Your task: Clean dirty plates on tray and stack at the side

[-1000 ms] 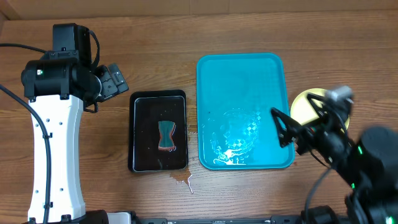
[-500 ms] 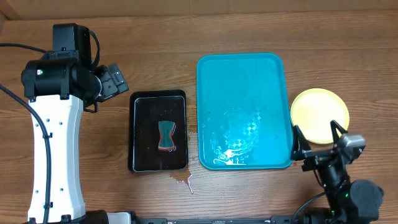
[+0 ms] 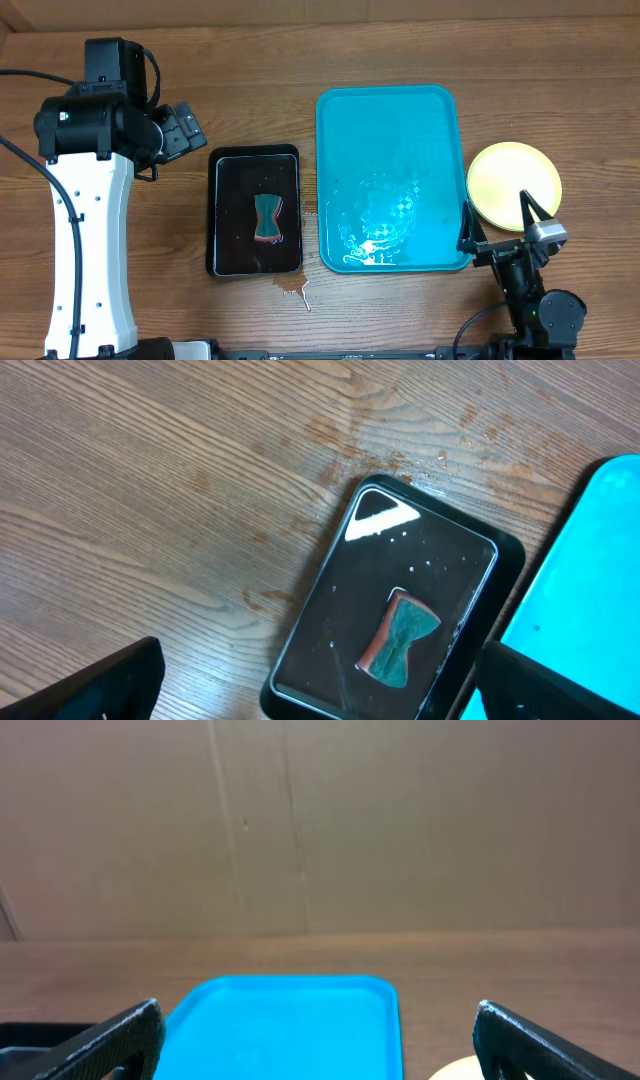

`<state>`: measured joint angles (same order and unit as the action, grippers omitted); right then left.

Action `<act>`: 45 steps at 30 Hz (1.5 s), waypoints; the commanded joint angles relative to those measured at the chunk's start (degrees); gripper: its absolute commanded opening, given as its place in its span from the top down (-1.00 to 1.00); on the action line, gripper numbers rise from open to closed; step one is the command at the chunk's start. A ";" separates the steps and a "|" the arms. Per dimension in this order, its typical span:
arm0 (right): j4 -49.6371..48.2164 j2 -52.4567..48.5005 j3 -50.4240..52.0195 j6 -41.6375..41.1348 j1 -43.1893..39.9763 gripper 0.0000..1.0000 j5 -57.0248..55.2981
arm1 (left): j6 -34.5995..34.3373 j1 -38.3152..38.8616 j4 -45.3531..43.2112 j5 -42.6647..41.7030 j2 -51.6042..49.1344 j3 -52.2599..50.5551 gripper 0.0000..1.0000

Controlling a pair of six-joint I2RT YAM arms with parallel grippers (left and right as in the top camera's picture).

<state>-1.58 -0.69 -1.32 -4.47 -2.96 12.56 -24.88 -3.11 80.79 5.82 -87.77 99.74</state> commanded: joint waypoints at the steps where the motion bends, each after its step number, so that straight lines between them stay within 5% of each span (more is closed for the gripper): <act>1: -0.72 0.52 0.90 0.02 -0.17 -1.00 -1.18 | 0.92 -0.24 -0.02 0.72 0.39 0.52 -0.99; 29: 5.18 0.35 0.85 0.02 -0.17 -1.00 -1.14 | 0.94 -0.13 -0.02 0.79 0.42 0.48 -0.99; 36: 5.18 0.35 0.85 0.02 -0.17 -1.00 -1.14 | 3.37 7.48 -0.33 1.70 5.18 -0.59 -1.00; 40: 5.18 0.35 0.85 0.02 -0.17 -1.00 -1.14 | 5.09 13.11 -12.04 9.68 11.74 -5.14 -1.00; 45: 5.18 0.35 0.85 0.00 -0.17 -1.00 -1.14 | 11.37 14.73 -29.59 3.89 23.21 -17.77 -1.00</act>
<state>3.90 -0.69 -1.04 -4.49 -2.96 11.77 -18.81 11.55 55.88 11.38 -70.98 88.58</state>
